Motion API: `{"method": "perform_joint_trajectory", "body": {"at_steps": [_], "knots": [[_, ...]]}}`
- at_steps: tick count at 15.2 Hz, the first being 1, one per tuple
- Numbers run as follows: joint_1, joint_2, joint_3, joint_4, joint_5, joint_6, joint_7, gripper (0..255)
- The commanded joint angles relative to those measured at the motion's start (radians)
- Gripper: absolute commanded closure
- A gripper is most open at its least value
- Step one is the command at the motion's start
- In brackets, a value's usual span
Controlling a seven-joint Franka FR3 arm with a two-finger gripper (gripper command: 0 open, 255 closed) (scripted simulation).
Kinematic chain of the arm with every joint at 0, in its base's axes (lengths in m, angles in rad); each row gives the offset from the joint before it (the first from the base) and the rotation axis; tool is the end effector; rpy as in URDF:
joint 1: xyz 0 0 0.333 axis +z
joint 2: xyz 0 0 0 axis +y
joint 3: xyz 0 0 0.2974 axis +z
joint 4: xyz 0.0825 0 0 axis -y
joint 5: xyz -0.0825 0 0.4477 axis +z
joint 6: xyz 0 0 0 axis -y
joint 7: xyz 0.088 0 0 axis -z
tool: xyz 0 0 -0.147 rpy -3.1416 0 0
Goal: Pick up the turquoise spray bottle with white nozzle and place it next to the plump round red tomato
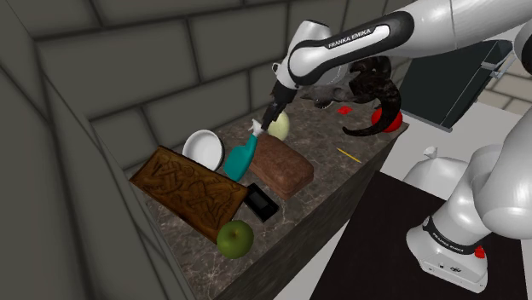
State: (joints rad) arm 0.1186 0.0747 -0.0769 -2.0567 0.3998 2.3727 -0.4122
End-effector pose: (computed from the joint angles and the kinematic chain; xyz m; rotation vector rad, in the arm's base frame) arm 0.6485 0.0424 0.3362 -2.8419 -0.2841 -0.4199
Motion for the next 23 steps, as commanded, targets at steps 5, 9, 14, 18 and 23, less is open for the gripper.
{"method": "perform_joint_trajectory", "body": {"at_steps": [5,9,14,18,23], "knots": [[0.008,0.068,0.013,0.003,0.031,0.067,-0.022,0],[0.008,0.068,0.013,0.003,0.031,0.067,-0.022,0],[0.008,0.068,0.013,0.003,0.031,0.067,-0.022,255],[0.008,0.068,0.013,0.003,0.031,0.067,-0.022,255],[0.008,0.068,0.013,0.003,0.031,0.067,-0.022,255]]}}
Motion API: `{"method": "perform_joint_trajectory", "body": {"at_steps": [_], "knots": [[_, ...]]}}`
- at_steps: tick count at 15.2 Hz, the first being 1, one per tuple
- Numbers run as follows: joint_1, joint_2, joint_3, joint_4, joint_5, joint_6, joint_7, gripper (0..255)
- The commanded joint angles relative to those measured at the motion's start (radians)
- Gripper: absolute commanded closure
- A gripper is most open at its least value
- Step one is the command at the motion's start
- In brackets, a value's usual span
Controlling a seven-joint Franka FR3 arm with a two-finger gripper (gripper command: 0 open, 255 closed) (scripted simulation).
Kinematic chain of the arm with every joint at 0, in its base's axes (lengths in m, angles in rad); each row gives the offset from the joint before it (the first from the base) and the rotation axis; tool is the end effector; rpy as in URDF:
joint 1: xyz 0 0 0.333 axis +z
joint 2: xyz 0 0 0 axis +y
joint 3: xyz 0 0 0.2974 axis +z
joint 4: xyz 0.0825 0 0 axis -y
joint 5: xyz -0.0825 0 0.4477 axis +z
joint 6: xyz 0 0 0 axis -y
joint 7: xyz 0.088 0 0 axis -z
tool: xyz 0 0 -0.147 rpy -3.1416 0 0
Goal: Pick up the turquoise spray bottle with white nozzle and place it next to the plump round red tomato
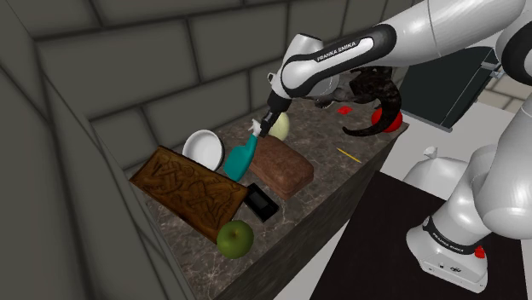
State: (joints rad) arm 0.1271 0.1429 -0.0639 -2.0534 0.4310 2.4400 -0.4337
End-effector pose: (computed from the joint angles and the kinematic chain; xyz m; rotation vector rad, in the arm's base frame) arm 0.6556 0.0532 0.3011 -2.8395 -0.2868 -0.4234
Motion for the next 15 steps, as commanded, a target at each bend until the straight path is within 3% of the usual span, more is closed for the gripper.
{"method": "perform_joint_trajectory", "body": {"at_steps": [1,15], "knots": [[0.0,-0.006,-0.001,0.005,-0.006,-0.011,0.006,255],[-0.001,-0.079,-0.013,0.103,-0.072,-0.172,0.086,255]]}}
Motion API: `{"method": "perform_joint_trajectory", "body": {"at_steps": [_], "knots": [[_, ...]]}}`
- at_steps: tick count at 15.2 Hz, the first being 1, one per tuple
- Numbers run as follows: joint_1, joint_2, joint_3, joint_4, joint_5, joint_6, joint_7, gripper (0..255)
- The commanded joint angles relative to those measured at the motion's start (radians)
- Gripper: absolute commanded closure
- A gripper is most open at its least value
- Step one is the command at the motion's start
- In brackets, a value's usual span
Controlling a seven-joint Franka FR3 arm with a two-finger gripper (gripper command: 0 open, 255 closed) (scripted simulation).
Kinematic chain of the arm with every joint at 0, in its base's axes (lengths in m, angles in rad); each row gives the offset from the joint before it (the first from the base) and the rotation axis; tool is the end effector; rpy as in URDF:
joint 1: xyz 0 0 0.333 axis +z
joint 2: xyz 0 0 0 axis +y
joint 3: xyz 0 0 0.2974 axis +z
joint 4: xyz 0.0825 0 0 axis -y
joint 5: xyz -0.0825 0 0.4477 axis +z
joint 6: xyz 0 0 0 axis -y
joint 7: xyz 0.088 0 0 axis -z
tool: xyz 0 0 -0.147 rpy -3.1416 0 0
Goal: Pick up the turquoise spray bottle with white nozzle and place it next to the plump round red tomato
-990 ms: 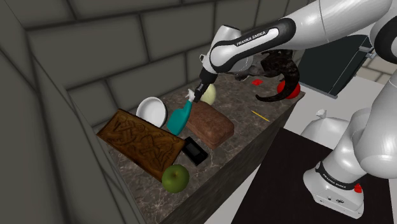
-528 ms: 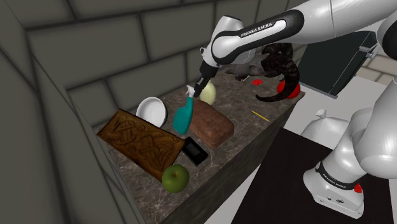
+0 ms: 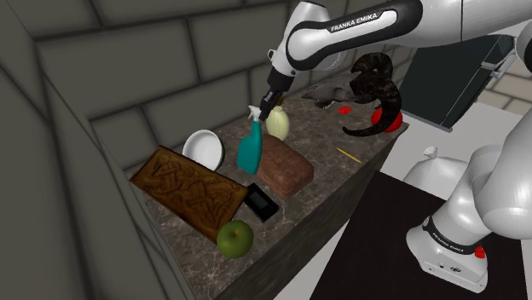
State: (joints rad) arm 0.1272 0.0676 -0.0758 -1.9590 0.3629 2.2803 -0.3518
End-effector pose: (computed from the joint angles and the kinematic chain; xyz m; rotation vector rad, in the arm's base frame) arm 0.6624 0.0537 0.3841 -2.8395 -0.2867 -0.4234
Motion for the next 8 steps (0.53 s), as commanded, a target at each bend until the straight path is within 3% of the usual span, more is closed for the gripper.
{"method": "perform_joint_trajectory", "body": {"at_steps": [1,8], "knots": [[-0.001,-0.007,-0.002,0.017,-0.007,-0.024,0.009,255],[-0.003,-0.028,-0.005,0.085,-0.03,-0.108,0.041,255]]}}
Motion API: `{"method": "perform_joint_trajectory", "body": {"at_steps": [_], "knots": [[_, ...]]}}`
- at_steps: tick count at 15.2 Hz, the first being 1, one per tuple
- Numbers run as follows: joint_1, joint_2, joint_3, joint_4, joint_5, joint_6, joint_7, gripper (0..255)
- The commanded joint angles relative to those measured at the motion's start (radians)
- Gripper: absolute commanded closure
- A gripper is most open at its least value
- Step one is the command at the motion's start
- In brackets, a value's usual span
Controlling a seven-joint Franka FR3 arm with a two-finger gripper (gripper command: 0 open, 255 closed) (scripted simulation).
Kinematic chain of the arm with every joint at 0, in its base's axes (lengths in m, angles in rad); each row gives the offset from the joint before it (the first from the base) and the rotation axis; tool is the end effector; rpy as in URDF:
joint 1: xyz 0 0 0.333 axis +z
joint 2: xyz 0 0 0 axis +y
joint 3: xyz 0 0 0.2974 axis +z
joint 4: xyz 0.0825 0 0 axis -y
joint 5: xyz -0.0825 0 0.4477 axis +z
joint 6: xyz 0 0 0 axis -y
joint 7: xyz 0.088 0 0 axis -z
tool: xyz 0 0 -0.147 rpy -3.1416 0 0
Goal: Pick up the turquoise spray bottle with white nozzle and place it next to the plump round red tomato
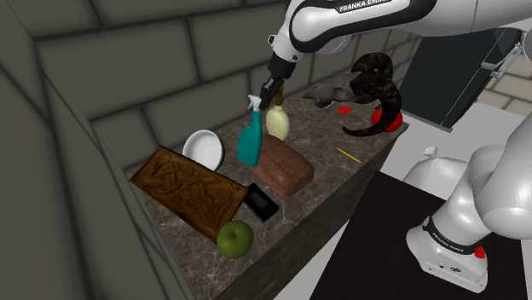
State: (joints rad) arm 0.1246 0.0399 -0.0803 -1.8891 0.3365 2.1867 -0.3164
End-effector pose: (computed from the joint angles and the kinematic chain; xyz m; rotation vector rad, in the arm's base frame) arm 0.6647 0.0527 0.4311 -2.8395 -0.2867 -0.4234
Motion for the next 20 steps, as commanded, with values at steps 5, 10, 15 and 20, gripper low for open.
{"method": "perform_joint_trajectory", "body": {"at_steps": [5,10,15,20], "knots": [[-0.002,-0.009,-0.002,0.071,-0.016,-0.076,0.027,255],[-0.003,-0.012,-0.004,0.133,-0.027,-0.139,0.046,255],[-0.005,-0.01,-0.006,0.202,-0.035,-0.204,0.065,255],[-0.007,-0.001,-0.008,0.278,-0.042,-0.27,0.082,255]]}}
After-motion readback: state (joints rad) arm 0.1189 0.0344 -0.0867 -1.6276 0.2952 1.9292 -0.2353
